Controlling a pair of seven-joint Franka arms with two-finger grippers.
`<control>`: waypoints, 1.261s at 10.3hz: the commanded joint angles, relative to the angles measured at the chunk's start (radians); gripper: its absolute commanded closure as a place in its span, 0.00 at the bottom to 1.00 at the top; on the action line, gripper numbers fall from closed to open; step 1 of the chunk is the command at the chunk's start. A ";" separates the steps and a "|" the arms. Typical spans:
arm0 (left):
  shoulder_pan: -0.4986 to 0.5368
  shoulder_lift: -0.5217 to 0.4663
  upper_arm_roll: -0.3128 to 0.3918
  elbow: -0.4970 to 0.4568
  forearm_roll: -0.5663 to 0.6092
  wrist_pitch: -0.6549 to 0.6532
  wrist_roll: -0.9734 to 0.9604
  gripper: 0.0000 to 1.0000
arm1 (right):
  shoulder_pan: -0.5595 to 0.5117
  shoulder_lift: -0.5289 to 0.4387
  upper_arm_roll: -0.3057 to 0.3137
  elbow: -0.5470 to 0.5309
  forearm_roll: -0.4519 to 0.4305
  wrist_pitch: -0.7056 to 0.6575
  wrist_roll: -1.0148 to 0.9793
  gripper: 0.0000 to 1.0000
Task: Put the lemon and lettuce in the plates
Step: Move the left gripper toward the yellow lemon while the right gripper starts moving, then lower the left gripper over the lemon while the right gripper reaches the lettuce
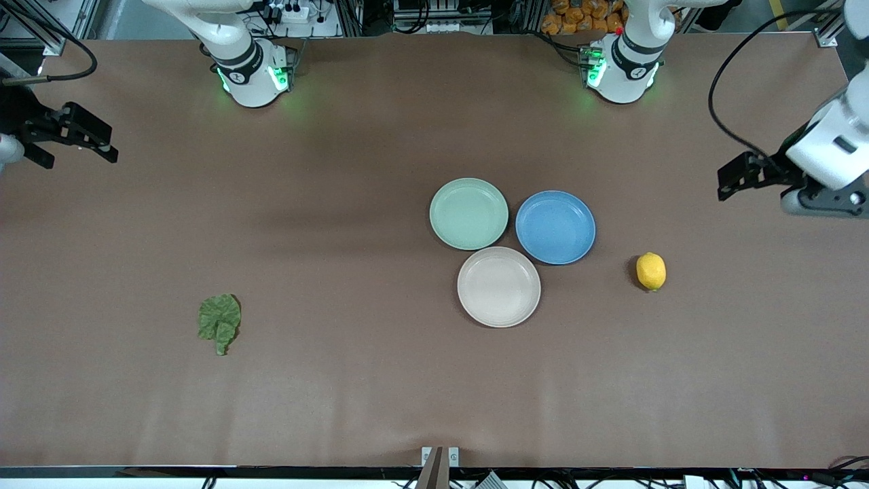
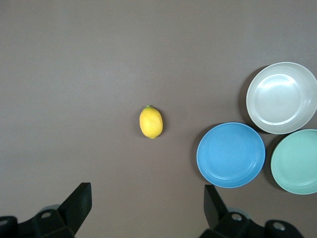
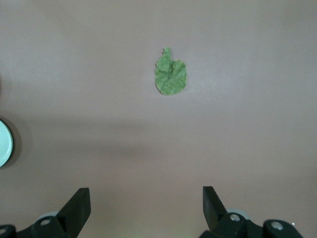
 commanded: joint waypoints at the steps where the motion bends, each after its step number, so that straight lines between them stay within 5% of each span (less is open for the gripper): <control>1: 0.002 -0.021 0.004 -0.079 -0.015 0.067 0.024 0.00 | -0.007 -0.020 0.004 0.000 0.001 -0.025 -0.005 0.00; 5: 0.005 -0.012 0.006 -0.222 -0.015 0.221 0.024 0.00 | -0.007 -0.012 0.007 0.031 0.001 -0.027 -0.005 0.00; 13: 0.005 0.188 0.006 -0.202 -0.003 0.350 0.025 0.00 | -0.012 -0.007 0.016 0.025 -0.002 -0.016 -0.004 0.00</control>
